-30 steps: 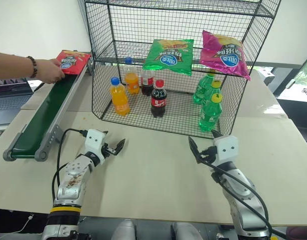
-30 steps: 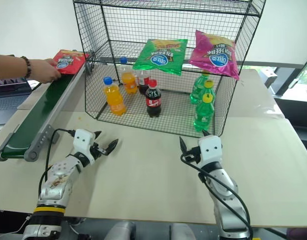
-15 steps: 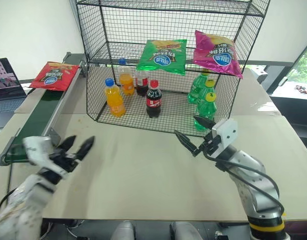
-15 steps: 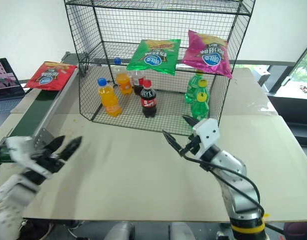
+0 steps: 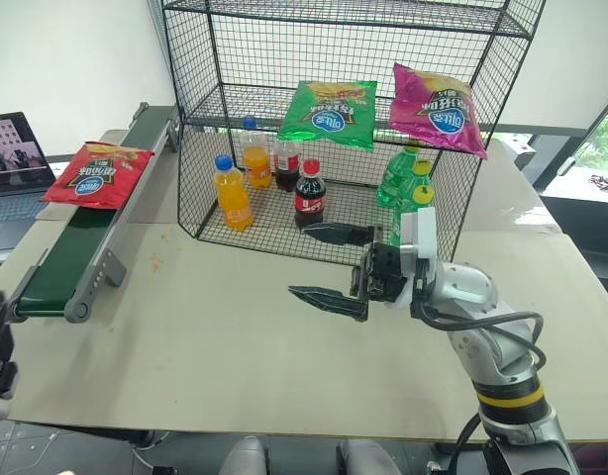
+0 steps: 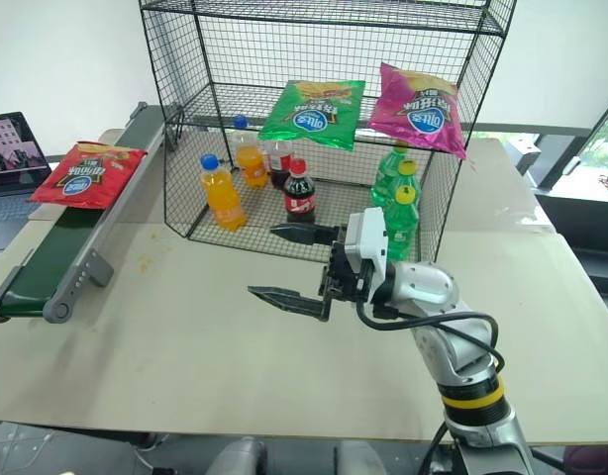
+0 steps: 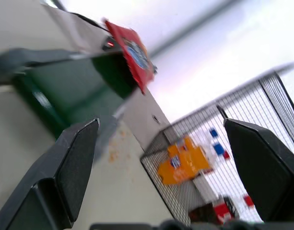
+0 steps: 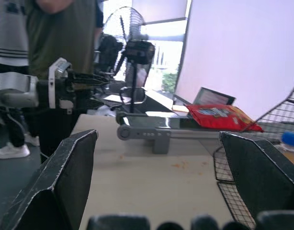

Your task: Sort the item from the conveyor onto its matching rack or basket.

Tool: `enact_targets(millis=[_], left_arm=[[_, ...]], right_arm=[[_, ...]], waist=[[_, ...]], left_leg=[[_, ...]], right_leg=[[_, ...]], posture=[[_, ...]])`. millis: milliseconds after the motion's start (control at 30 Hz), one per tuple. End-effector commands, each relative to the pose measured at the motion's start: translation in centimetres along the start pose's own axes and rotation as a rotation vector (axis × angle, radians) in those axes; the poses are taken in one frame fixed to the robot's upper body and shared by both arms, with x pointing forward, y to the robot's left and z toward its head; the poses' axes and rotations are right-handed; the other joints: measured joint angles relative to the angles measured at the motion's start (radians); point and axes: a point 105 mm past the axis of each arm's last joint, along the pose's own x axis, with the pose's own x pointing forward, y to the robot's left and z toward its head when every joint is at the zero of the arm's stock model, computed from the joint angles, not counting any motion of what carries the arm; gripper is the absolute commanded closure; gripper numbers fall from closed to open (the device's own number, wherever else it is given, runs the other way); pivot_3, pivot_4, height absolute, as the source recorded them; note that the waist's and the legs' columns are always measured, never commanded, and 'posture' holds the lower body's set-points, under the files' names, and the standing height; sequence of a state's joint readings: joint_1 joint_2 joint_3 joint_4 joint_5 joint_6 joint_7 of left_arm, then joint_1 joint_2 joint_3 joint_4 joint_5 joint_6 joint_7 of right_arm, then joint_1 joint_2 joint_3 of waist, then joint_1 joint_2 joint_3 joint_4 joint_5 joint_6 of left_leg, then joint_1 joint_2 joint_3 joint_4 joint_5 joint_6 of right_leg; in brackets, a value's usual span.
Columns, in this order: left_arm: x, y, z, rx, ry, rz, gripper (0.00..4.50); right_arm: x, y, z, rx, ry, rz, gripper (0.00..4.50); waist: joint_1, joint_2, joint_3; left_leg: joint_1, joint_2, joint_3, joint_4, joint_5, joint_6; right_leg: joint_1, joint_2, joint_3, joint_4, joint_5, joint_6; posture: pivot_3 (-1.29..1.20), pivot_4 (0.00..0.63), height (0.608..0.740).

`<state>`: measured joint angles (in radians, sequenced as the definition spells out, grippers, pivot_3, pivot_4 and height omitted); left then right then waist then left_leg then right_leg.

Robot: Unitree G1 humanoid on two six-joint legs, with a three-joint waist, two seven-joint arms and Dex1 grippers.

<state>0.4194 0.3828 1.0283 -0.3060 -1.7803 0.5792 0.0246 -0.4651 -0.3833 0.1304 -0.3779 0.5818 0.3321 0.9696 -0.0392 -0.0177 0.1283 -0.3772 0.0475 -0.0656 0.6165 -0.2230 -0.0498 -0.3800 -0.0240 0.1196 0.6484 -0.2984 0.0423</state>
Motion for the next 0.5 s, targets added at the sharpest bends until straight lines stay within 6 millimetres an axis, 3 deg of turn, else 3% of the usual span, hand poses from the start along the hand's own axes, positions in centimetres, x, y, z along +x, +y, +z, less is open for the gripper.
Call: enact_targets(millis=[33, 233, 500], left_arm=[[0.2, 0.9, 0.8, -0.086, -0.049, 0.029, 0.06], [1.9, 0.1, 0.4, -0.199, -0.032, -0.004, 0.06], [2.3, 0.0, 0.2, -0.205, -0.017, -0.004, 0.06]], right_arm=[[0.9, 0.5, 1.2, -0.013, -0.056, 0.09, 0.0], [1.7, 0.5, 1.6, -0.053, -0.074, 0.149, 0.0], [1.9, 0.3, 2.0, -0.076, -0.086, 0.151, 0.0]], waist=[[0.002, 0.0, 0.0], [0.015, -0.004, -0.002], [0.014, -0.004, -0.002]], left_leg=[[0.0, 0.0, 0.0, 0.0, 0.0, 0.0], [0.0, 0.0, 0.0, 0.0, 0.0, 0.0], [-0.001, 0.0, 0.0, -0.002, 0.0, 0.0]], right_leg=[[0.0, 0.0, 0.0, 0.0, 0.0, 0.0], [0.001, 0.0, 0.0, -0.001, 0.0, 0.0], [-0.002, 0.0, 0.0, 0.0, 0.0, 0.0]], posture=[[0.0, 0.15, 0.74], [0.0, 0.15, 0.74], [0.0, 0.15, 0.74]])
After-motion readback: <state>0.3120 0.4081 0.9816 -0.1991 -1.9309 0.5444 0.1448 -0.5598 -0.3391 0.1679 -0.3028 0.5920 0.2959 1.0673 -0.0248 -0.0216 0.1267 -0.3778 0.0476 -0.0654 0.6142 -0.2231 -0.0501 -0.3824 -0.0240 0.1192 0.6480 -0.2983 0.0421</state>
